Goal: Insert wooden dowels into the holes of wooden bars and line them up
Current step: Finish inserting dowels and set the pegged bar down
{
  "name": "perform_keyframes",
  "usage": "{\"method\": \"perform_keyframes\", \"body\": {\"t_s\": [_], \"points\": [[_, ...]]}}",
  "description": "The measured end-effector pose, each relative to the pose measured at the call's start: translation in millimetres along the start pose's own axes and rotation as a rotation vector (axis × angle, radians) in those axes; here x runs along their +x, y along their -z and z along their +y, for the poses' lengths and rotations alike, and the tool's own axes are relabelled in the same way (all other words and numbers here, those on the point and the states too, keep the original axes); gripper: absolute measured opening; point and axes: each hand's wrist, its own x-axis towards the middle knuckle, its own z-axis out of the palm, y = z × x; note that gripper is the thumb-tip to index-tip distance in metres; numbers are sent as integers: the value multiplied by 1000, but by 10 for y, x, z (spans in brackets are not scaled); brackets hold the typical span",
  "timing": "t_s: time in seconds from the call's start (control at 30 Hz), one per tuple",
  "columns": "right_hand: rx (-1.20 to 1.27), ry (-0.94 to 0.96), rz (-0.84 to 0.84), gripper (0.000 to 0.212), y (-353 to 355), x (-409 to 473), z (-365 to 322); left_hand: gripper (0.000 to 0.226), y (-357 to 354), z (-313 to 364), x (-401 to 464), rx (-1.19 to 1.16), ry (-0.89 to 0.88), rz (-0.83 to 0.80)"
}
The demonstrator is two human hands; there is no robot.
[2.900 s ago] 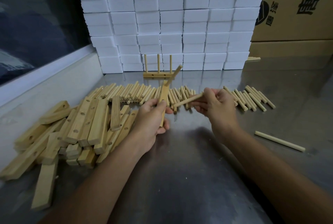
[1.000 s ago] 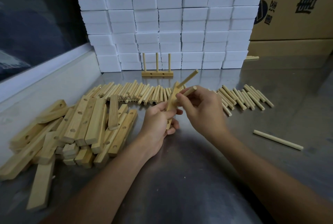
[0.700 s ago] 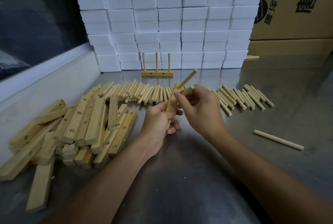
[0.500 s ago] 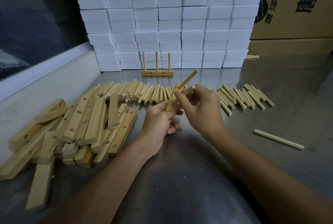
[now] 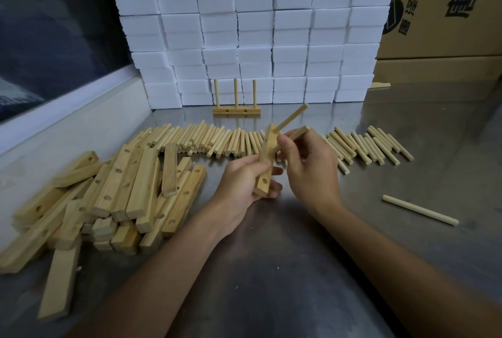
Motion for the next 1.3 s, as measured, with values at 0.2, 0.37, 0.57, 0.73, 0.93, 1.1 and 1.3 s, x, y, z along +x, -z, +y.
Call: {"method": "perform_keyframes", "body": {"t_s": [0.2, 0.37, 0.57, 0.73, 0.93, 1.1, 1.3], "points": [[-59, 31, -86, 21, 54, 29, -10, 27, 61, 44, -7, -50, 104, -48], [-145, 22, -37, 32, 156, 50, 47, 22, 57, 46, 11, -140, 114, 48], [-503, -108, -101, 17, 265, 133, 221, 18, 89, 55, 27, -255, 128, 114], [-855, -230, -189, 20, 329, 152, 257, 20, 96, 72, 18, -283, 138, 117], [-797, -289, -215, 12, 349, 156, 242, 20, 97, 76, 15, -279, 144, 111], [-791, -316, -232, 16, 329, 165, 221, 20, 99, 79, 19, -269, 134, 104], [-702, -307, -190, 21, 321, 165, 176, 22, 130, 68, 30, -253, 113, 89]]}}
